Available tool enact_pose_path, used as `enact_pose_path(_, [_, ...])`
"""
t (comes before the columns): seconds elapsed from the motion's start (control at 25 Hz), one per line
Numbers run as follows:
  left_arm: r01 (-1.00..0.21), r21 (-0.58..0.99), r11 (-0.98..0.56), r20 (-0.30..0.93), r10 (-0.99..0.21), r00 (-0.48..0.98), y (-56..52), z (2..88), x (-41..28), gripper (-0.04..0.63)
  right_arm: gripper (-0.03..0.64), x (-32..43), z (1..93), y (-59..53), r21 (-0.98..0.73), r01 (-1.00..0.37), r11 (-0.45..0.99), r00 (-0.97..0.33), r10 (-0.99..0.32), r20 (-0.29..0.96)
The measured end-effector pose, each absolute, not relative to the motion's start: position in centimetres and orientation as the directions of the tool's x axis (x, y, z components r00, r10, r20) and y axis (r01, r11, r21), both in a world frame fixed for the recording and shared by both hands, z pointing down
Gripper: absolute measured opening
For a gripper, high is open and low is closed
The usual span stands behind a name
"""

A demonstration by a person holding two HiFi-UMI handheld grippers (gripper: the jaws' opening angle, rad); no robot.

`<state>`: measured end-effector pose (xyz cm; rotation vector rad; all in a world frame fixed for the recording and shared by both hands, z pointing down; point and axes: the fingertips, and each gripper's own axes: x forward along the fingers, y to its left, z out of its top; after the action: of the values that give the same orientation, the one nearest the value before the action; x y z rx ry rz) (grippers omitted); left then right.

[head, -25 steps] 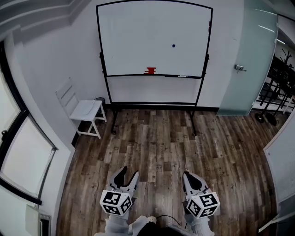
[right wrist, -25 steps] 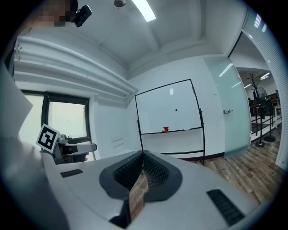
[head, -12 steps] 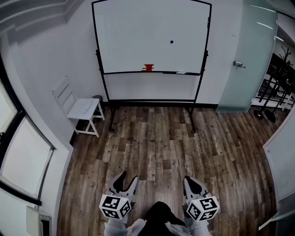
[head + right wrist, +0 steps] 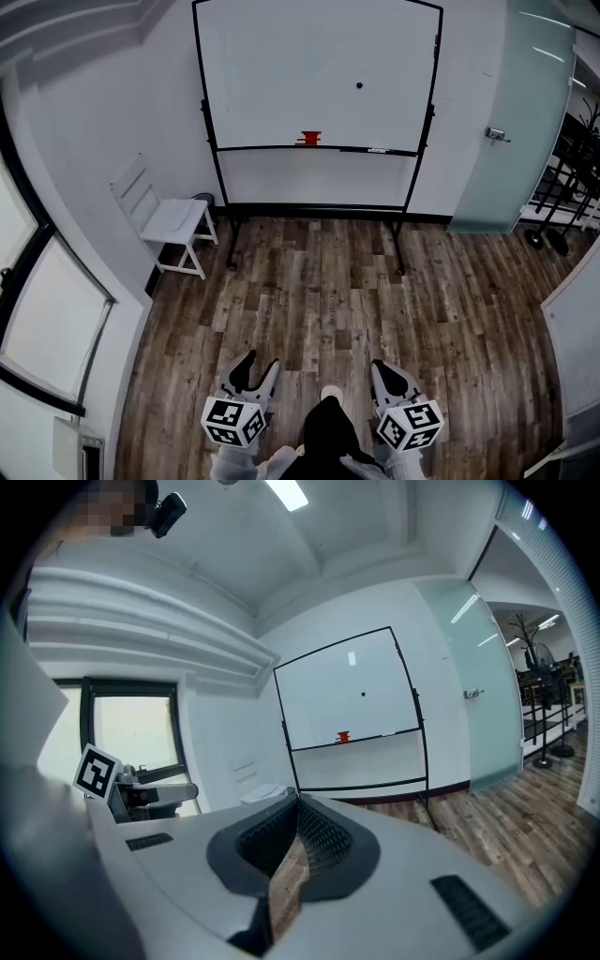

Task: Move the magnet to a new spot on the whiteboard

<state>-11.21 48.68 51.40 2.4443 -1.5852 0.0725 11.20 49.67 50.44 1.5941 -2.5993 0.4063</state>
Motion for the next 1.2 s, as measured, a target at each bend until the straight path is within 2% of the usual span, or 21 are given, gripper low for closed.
enact_pose_path(1.2, [-0.922,0.147,-0.358,0.135,-0.916,0.377,23.9,48.8,-7.2,0.206,0.028,15.7,48.7,23.6,-0.180,-0.861,0.475,-0.504,-0.845,0.181])
